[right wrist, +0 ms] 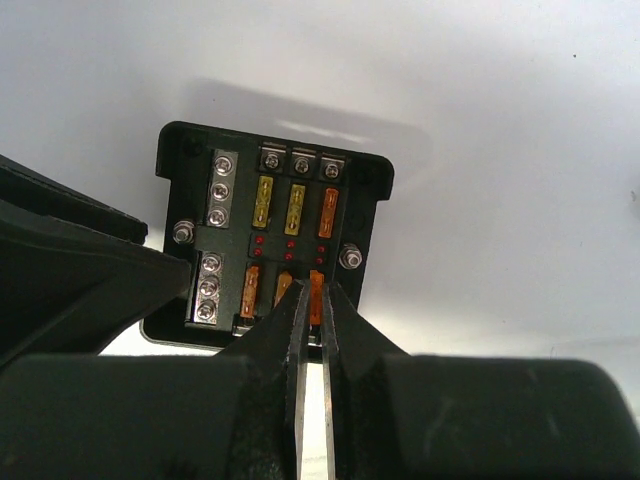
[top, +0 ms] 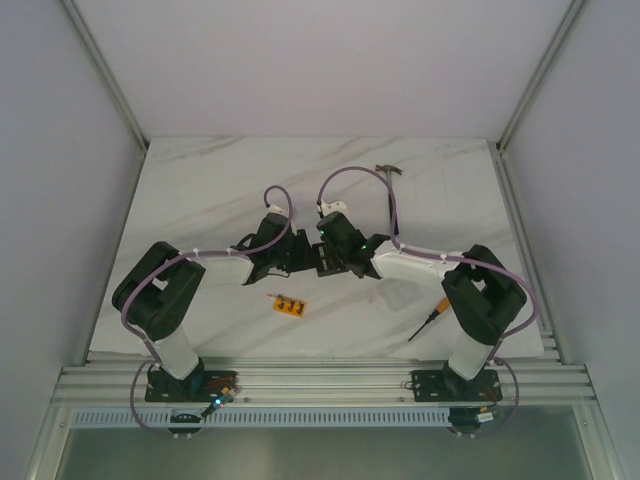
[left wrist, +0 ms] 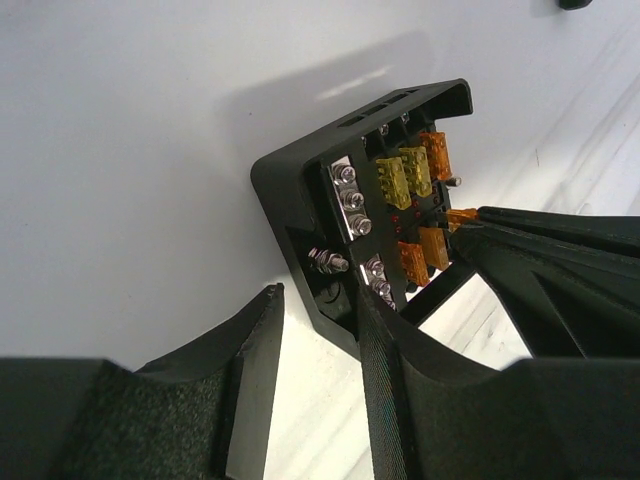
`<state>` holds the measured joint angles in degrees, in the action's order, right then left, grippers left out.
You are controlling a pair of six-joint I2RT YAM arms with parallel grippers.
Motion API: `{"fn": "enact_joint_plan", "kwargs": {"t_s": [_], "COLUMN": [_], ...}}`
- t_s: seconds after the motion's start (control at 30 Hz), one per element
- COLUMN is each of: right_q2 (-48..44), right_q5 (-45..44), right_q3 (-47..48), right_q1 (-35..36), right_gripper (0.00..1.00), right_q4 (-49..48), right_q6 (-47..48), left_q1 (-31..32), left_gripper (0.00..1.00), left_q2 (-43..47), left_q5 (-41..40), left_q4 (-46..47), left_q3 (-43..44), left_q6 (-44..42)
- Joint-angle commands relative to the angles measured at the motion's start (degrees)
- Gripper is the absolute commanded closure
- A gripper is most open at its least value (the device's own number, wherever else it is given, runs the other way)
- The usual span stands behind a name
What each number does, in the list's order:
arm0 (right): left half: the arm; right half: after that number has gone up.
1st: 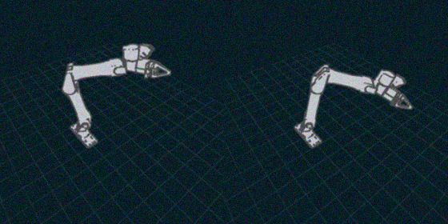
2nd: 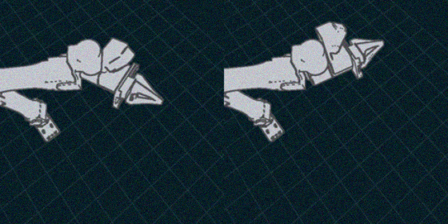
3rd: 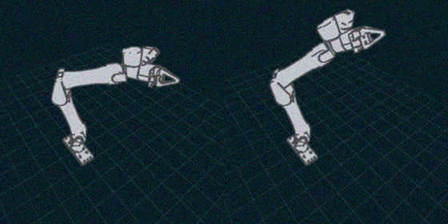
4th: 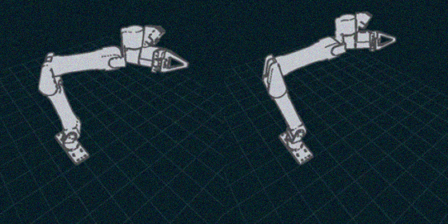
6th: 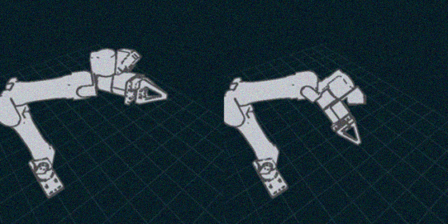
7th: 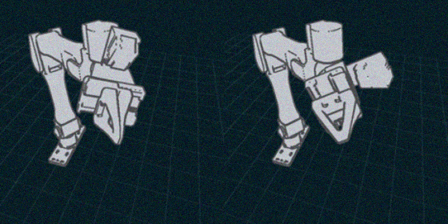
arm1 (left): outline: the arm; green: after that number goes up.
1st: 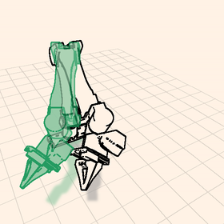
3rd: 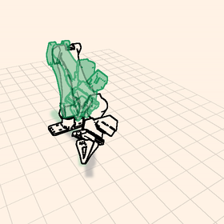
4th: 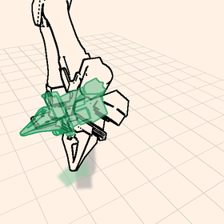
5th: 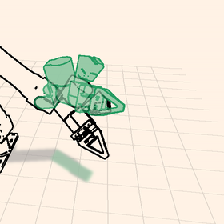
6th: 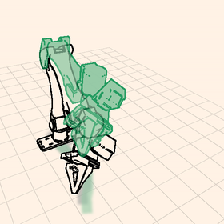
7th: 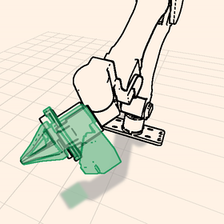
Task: Snap on the fuse box
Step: Install the fuse at the fuse box base.
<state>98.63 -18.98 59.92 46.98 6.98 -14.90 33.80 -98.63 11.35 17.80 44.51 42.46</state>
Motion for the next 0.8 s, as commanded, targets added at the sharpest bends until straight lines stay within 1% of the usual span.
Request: {"fn": "enact_joint_plan", "kwargs": {"t_s": [0.0,0.33,0.77], "right_q2": [0.9,0.31,4.05], "right_q5": [-2.88,-2.83,-1.84], "right_q3": [1.93,2.09,3.01], "right_q1": [0.39,0.47,0.57], "right_gripper": [1.0,1.0,1.0], "right_q4": [1.44,2.01,5.0], "right_q6": [-1.53,-2.51,-3.52], "left_q1": [-0.22,-0.26,-0.31], "left_gripper": [0.56,0.58,0.6], "left_q2": [-1.02,-1.22,-0.78], "left_q5": [0.88,1.06,1.18], "left_q4": [-1.1,-1.13,-1.15], "left_q3": [1.45,1.58,1.36], "left_q6": [0.44,0.54,0.7]}}
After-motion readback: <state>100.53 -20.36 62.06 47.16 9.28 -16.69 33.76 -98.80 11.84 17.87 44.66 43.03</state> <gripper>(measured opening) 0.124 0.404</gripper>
